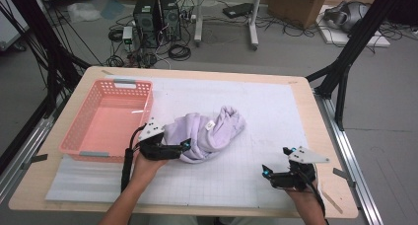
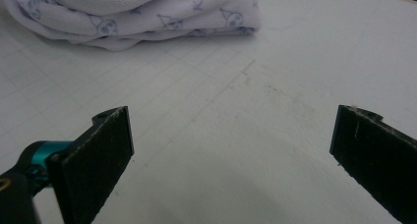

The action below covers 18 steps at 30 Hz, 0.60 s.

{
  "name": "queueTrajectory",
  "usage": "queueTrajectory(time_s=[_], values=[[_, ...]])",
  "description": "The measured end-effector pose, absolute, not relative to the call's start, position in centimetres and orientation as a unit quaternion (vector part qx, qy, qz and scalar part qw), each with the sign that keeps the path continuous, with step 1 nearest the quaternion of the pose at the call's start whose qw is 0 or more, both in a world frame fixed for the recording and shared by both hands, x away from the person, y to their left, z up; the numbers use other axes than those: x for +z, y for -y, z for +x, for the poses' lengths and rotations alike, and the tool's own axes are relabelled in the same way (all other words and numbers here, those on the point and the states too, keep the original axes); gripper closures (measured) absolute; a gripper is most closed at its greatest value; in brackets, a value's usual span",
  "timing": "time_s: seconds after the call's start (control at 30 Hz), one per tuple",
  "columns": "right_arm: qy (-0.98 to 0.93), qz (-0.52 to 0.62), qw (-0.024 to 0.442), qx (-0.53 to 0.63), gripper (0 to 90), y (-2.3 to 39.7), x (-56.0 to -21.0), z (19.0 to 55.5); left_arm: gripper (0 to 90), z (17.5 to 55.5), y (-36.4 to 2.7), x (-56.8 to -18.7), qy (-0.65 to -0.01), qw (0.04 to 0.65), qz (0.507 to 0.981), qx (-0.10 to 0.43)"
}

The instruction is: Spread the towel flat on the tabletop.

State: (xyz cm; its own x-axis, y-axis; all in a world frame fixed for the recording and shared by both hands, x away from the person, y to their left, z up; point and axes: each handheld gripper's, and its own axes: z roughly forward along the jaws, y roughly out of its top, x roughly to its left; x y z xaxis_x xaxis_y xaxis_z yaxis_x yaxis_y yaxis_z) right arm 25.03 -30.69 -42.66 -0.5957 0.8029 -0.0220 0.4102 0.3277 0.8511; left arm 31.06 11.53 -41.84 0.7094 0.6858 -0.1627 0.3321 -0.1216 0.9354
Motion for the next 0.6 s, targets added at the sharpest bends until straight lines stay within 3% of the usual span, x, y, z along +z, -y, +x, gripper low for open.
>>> queueTrajectory(time_s=[0.17, 0.27, 0.3, 0.33, 0.5, 0.6], values=[[-0.804, 0.36, 0.206, 0.426, 6.8, 27.6, -42.7, 27.8, 21.8, 31.2, -10.8, -42.3, -0.349, 0.542, 0.749, 0.152], [-0.823, 0.343, 0.196, 0.407, 11.2, 25.3, -42.9, 30.0, 29.0, 31.3, -10.3, -42.7, -0.348, 0.531, 0.759, 0.148], [-0.834, 0.329, 0.19, 0.401, 21.3, 24.6, -43.0, 30.7, 33.9, 31.4, -10.2, -42.9, -0.345, 0.524, 0.765, 0.146], [-0.843, 0.313, 0.185, 0.397, 25.0, 23.9, -43.1, 31.3, 41.4, 31.5, -10.0, -43.0, -0.343, 0.517, 0.771, 0.143], [-0.848, 0.303, 0.208, 0.383, 25.5, 21.3, -43.1, 33.6, 77.9, 31.5, -9.6, -43.5, -0.334, 0.497, 0.788, 0.145], [-0.838, 0.32, 0.205, 0.392, 28.6, 20.4, -43.2, 35.0, 82.2, 31.4, -9.4, -43.5, -0.329, 0.498, 0.789, 0.144]])
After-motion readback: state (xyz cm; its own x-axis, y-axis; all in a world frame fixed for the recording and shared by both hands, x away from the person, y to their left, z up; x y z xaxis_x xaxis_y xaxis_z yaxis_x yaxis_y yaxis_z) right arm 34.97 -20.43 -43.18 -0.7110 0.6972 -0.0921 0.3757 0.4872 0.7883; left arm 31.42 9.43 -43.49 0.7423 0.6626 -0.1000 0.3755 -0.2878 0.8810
